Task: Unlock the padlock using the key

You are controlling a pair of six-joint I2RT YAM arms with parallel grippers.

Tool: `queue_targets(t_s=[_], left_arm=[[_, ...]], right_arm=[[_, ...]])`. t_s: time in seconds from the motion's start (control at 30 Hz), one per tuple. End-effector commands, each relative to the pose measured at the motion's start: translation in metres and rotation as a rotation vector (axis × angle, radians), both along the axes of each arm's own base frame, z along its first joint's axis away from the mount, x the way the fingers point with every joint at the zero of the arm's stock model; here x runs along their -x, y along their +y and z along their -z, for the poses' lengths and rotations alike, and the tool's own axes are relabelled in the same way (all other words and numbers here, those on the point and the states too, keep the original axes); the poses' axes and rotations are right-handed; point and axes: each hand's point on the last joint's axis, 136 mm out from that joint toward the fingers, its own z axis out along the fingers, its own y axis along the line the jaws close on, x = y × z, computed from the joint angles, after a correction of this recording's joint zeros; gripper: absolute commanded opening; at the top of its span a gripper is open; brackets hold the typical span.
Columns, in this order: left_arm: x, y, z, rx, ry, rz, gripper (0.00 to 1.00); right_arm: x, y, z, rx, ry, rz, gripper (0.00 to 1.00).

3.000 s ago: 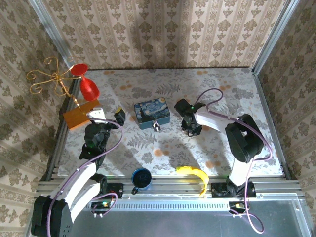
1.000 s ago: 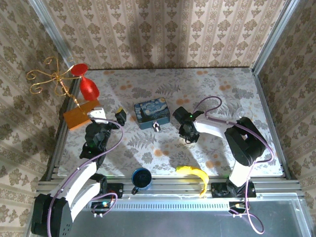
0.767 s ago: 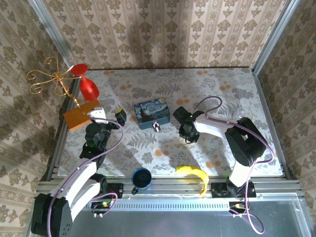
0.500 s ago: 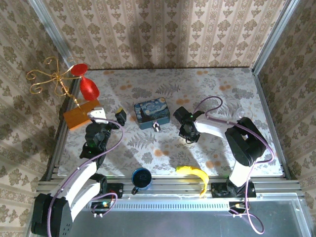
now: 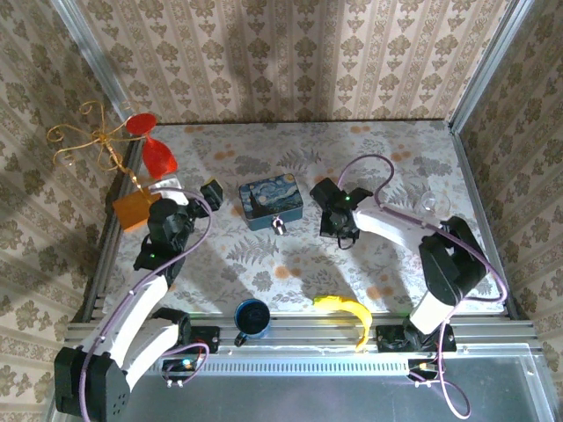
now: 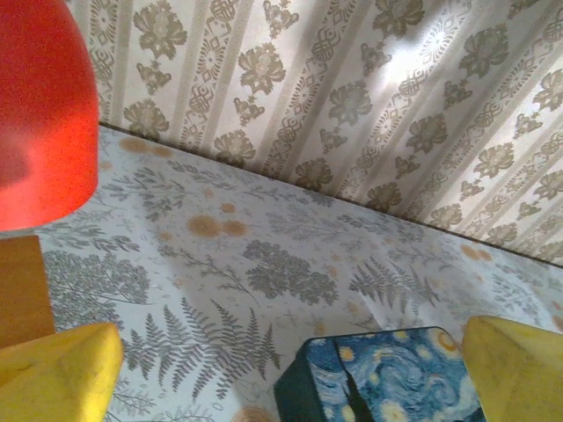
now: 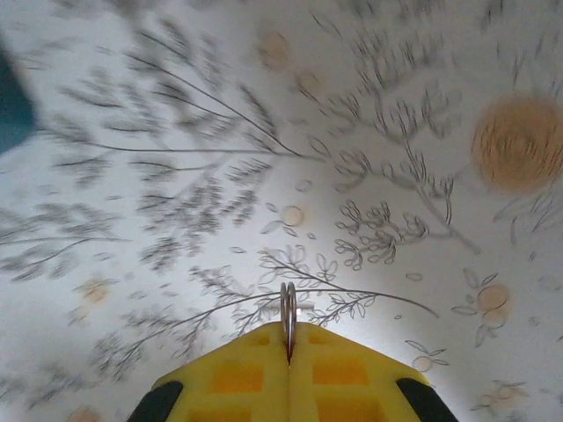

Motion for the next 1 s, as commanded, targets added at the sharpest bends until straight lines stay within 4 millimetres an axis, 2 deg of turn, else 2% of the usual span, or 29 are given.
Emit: queue_targets(t_s=[0.0, 0.17, 0.27, 0.5, 0.73, 0.9, 0.97], left_arm=[[0.002, -0.008, 0.007, 0.073, 0.069, 0.044, 1.00], [0.000, -0.017, -0.002, 0.141, 0.079, 0.104, 1.00], [-0.001, -0.028, -0.009, 0.158, 0.078, 0.168, 1.00], [0.004, -0.064, -0.026, 0.191, 0.002, 0.393, 1.00], [0.034, -0.106, -0.059, 0.125, -0.280, 0.704, 0.96], [0.066, -0.138, -0.060, -0.032, -0.433, 0.899, 0.88], [0.074, -0.146, -0.059, -0.083, -0.493, 0.932, 0.88]], right_arm=[[-0.001, 0.004, -0.047, 0.076, -0.080, -0.241, 0.00], [-0.003, 0.028, -0.103, 0.056, -0.225, -0.478, 0.00], [-0.005, 0.039, -0.130, 0.011, -0.305, -0.542, 0.00], [0.006, 0.082, -0.182, -0.214, -0.403, -0.709, 0.00], [0.010, 0.114, -0.220, -0.403, -0.496, -0.779, 0.00], [0.015, 0.129, -0.242, -0.512, -0.528, -0.812, 0.00], [0.021, 0.128, -0.261, -0.549, -0.575, -0.818, 0.00]])
